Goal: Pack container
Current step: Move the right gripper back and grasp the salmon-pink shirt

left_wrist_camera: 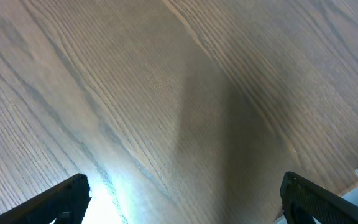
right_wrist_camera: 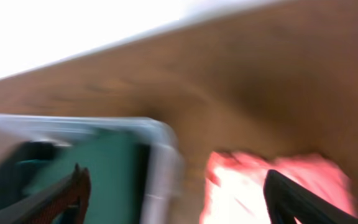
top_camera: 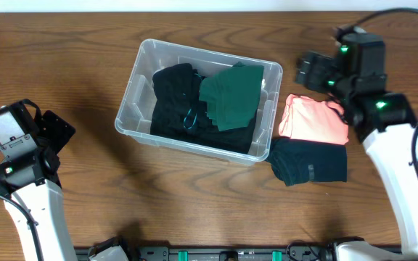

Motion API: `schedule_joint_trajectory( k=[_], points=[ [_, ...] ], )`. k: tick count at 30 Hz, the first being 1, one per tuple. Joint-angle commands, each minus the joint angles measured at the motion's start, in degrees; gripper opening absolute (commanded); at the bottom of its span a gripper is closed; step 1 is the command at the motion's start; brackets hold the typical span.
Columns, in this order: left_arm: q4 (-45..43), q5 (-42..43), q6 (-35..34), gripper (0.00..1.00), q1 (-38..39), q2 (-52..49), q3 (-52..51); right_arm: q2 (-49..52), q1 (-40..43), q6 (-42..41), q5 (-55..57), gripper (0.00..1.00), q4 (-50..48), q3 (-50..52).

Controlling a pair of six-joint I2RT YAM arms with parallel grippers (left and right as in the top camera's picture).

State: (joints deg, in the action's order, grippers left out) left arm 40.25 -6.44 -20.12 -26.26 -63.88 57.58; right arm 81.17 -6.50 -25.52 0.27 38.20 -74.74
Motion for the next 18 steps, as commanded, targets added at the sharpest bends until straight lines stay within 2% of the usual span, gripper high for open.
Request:
schedule_joint_trajectory(
  k=[1, 5, 9, 16, 18],
  points=[
    [0.0, -0.7, -0.1, 0.98, -0.3, -0.2, 0.4, 4.0, 5.9, -2.0, -2.1, 0.96, 4.1, 0.5],
    [0.0, -0.7, -0.1, 0.98, -0.3, -0.2, 0.4, 9.5, 11.1, 1.9, -7.3, 0.98, 7.9, 0.5],
    [0.0, -0.7, -0.1, 0.98, -0.3, -0.2, 0.4, 15.3, 15.3, 3.3, -5.6, 0.99, 12.3, 0.6],
    [0.0, -0.7, -0.1, 0.98, -0.3, -0.2, 0.4, 24.5, 21.5, 9.9, -14.4, 0.99, 12.2, 0.6],
    [0.0, -0.7, -0.1, 0.98, -0.3, -0.2, 0.4, 27.3, 21.9, 10.1, -13.6, 0.99, 11.9, 0.6]
  ],
)
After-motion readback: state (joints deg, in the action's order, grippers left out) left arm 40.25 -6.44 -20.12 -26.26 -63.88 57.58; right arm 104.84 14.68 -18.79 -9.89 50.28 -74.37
